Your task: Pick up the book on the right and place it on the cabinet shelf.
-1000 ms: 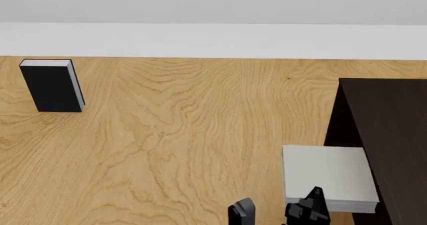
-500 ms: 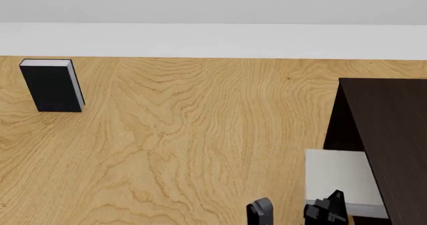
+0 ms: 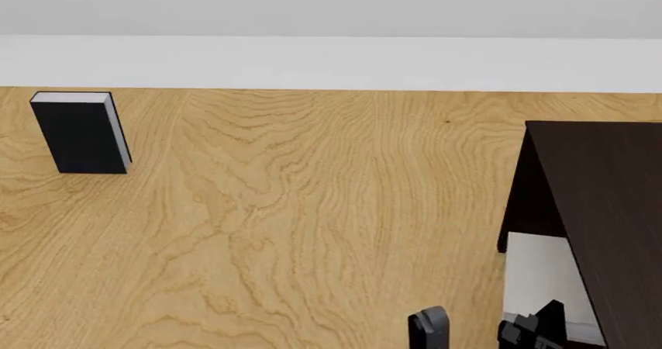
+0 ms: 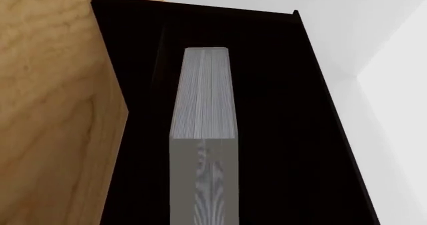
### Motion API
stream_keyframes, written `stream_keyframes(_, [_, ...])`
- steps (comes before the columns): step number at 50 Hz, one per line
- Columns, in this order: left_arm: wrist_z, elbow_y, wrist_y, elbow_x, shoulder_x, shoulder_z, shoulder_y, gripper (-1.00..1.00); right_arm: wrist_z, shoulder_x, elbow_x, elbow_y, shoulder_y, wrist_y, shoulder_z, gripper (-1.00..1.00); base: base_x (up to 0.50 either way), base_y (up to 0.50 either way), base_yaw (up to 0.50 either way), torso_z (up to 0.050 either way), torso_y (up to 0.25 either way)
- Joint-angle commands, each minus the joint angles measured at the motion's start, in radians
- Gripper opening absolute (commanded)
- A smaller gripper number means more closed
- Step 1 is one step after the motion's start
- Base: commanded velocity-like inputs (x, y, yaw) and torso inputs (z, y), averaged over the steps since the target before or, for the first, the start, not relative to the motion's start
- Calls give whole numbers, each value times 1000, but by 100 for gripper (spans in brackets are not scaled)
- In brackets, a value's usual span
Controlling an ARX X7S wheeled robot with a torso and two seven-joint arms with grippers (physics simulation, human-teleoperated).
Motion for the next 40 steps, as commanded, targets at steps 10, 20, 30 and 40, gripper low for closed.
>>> stream_keyframes(10, [-6, 3, 12, -1, -5, 2, 9, 100, -30, 31, -23, 57, -21, 32, 6, -100, 0, -2, -4, 0, 0])
stream_keyframes(20, [-10, 10, 11, -1, -10, 4, 10, 100, -75, 33, -36, 61, -23, -18, 16, -100, 2, -2, -4, 0, 0])
stream_keyframes(30, [-13, 11, 5, -4, -13, 7, 4, 100, -164, 48, -57, 58, -40, -157, 48, -100, 3, -3, -3, 0, 0])
stream_keyframes(40, [-18, 11, 3, -5, -16, 9, 2, 100, -222, 16, -82, 111, -66, -209, 49, -100, 7, -4, -1, 0, 0])
